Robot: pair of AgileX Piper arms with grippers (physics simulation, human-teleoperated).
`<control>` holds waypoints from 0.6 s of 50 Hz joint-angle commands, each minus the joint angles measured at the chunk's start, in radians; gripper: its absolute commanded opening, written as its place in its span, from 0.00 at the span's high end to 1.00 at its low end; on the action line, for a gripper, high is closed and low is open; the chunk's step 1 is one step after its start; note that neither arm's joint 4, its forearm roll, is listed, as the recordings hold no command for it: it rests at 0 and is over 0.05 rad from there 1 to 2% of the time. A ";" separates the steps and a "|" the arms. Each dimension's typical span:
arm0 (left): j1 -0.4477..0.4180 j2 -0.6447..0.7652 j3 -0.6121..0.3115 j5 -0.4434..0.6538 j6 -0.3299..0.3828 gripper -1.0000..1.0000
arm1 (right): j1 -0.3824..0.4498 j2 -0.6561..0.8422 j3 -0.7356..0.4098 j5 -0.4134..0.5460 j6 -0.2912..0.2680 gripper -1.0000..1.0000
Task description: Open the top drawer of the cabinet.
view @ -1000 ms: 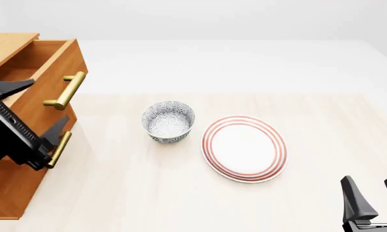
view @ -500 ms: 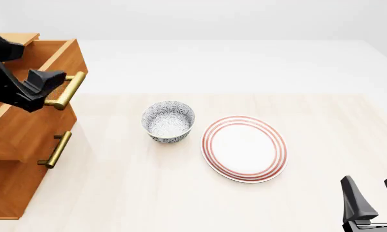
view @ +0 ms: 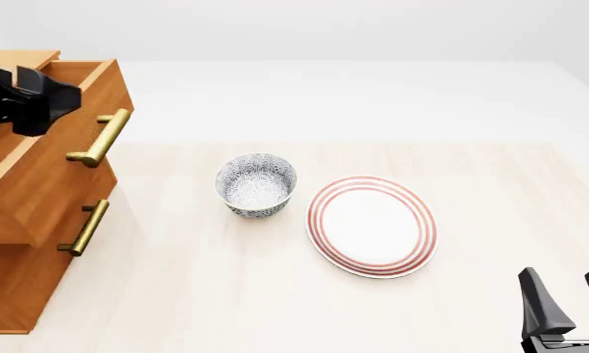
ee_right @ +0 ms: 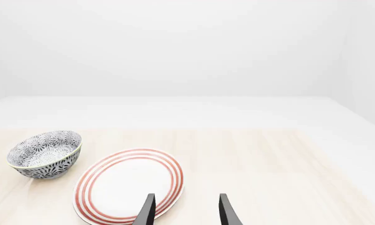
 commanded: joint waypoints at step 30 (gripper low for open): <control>0.110 0.040 -0.028 0.120 -0.134 0.00 | 0.000 0.001 0.001 -0.003 0.000 0.00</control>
